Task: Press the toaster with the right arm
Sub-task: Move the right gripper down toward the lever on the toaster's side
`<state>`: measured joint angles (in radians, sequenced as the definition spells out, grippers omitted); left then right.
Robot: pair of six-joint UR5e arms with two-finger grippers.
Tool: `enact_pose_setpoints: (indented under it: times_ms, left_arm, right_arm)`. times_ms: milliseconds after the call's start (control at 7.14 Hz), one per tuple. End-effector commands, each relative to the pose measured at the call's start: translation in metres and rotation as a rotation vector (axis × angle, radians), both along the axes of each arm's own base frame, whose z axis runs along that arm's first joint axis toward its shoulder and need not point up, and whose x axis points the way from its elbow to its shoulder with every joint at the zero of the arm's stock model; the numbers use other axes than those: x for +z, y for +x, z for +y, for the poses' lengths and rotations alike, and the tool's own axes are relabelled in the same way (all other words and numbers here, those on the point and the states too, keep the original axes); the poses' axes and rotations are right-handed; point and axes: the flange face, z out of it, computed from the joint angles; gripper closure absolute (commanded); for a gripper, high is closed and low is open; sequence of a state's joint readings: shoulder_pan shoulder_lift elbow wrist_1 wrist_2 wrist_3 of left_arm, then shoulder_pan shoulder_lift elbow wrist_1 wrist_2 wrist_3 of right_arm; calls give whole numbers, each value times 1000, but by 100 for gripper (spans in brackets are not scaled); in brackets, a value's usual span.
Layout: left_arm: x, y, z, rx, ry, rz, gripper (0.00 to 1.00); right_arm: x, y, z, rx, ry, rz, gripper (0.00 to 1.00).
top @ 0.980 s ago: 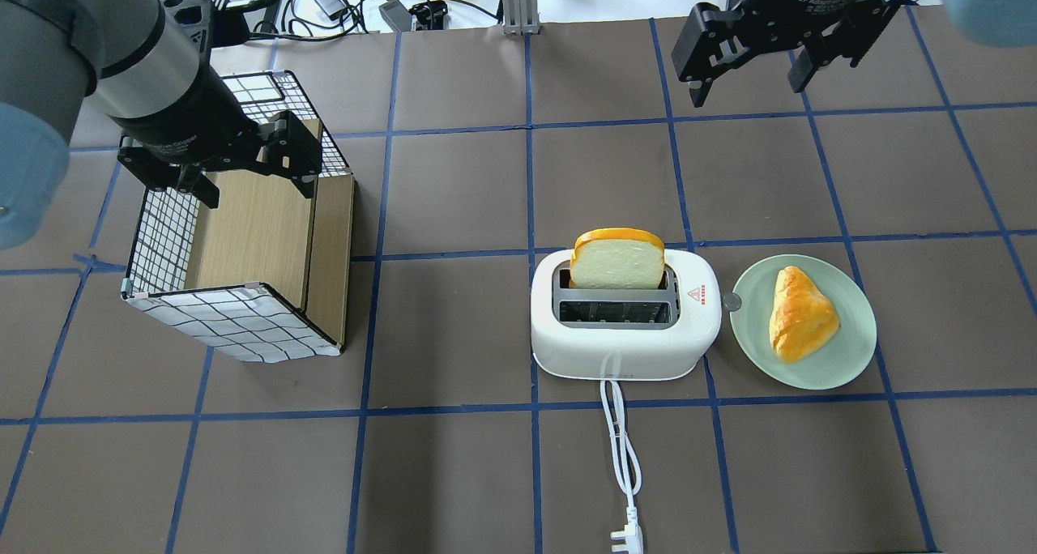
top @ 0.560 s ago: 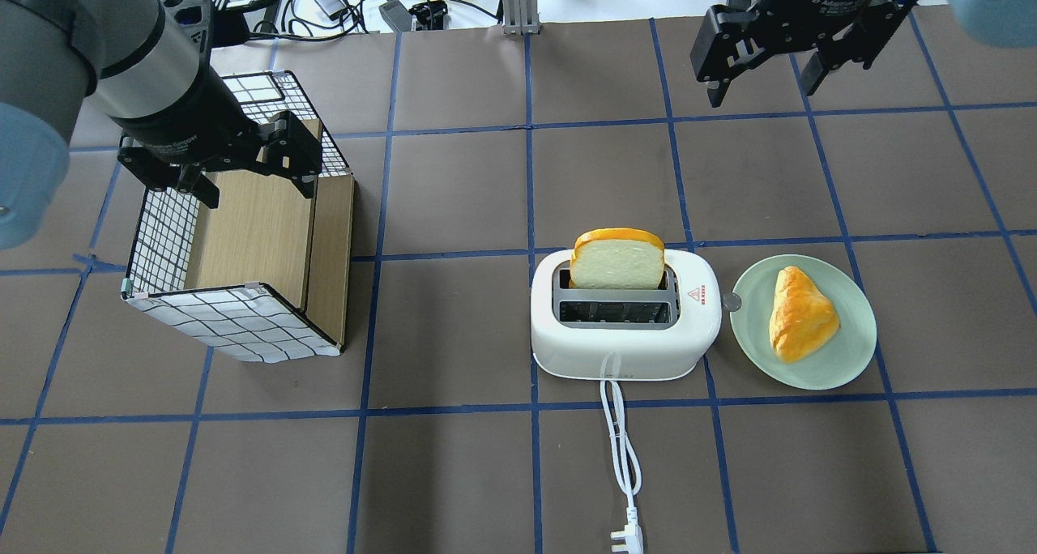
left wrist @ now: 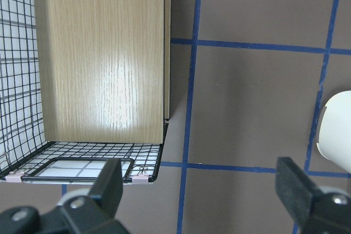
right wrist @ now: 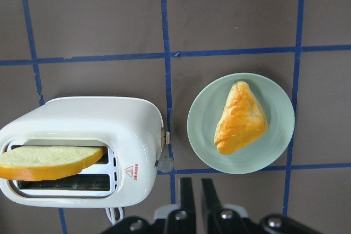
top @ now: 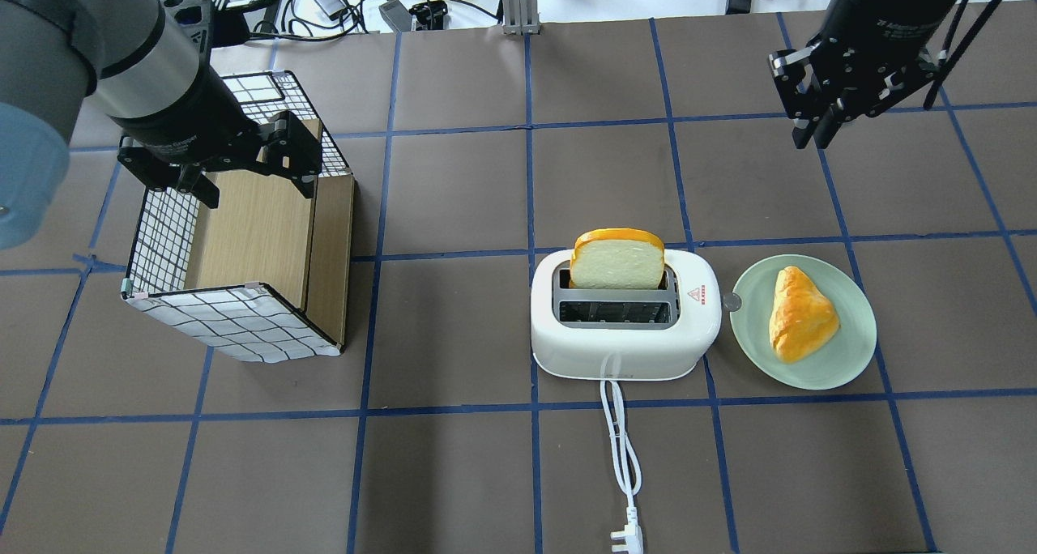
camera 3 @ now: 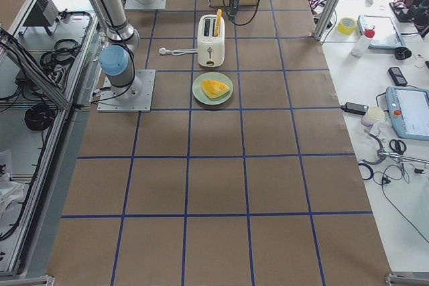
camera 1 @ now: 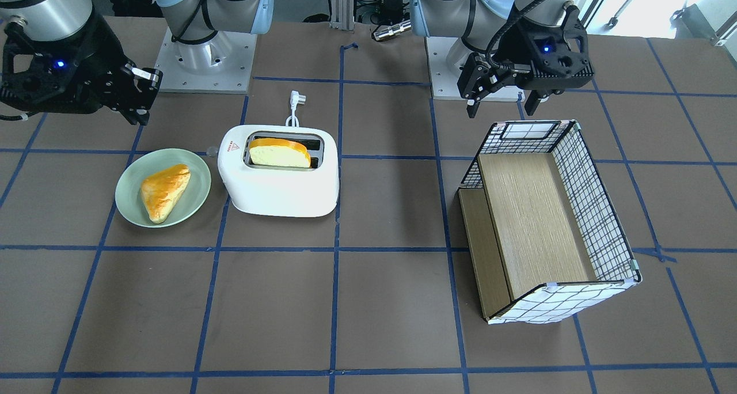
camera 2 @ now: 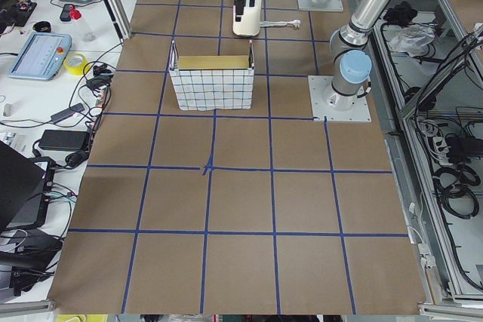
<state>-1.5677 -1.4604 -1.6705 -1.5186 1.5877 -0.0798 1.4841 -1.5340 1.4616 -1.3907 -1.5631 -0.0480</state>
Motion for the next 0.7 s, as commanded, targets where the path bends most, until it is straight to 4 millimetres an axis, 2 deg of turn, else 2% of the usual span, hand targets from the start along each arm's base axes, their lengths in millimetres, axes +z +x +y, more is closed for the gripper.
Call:
enact_pose_setpoints:
  times_ms: [0, 280, 560]
  left_arm:
    - [0, 0, 0, 0, 0, 0, 0]
    - [0, 0, 0, 0, 0, 0, 0]
    - [0, 0, 0, 0, 0, 0, 0]
  right_arm:
    - [-31, -5, 3, -4, 43, -2, 100]
    - [-57, -16, 9, -22, 87, -8, 100]
    - [-96, -17, 16, -36, 118, -18, 100]
